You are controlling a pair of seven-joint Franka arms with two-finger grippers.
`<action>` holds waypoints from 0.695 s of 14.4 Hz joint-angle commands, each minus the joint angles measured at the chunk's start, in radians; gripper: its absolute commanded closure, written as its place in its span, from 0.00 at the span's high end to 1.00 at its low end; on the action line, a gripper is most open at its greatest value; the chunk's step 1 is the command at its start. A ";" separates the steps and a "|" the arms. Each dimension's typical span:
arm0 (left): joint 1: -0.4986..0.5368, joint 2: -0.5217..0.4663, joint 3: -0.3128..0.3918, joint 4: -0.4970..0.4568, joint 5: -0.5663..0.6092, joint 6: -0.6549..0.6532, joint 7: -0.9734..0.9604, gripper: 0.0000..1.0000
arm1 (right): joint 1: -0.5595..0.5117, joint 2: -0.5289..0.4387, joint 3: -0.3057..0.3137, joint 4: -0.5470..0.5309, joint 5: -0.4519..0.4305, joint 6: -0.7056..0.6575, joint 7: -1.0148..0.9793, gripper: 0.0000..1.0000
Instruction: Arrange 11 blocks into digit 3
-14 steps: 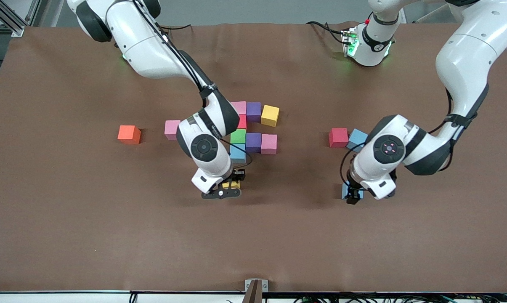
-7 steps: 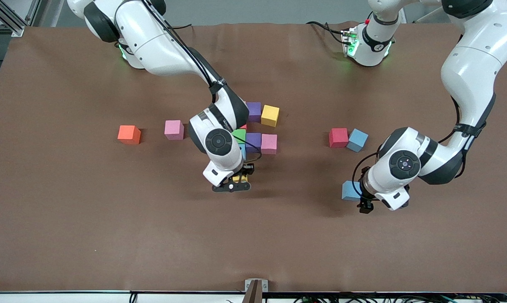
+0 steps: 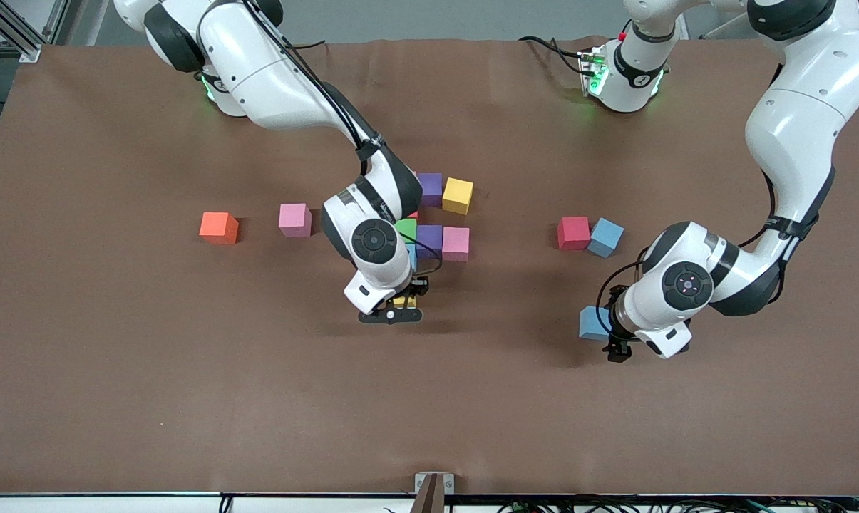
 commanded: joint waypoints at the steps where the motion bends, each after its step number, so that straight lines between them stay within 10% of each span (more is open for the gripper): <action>1: -0.003 -0.005 0.005 -0.004 -0.019 0.004 0.014 1.00 | 0.025 -0.007 -0.012 -0.028 -0.019 0.005 0.044 0.02; 10: 0.015 0.007 0.008 -0.045 -0.012 0.078 0.018 1.00 | 0.036 -0.009 -0.010 -0.028 -0.018 0.001 0.087 0.02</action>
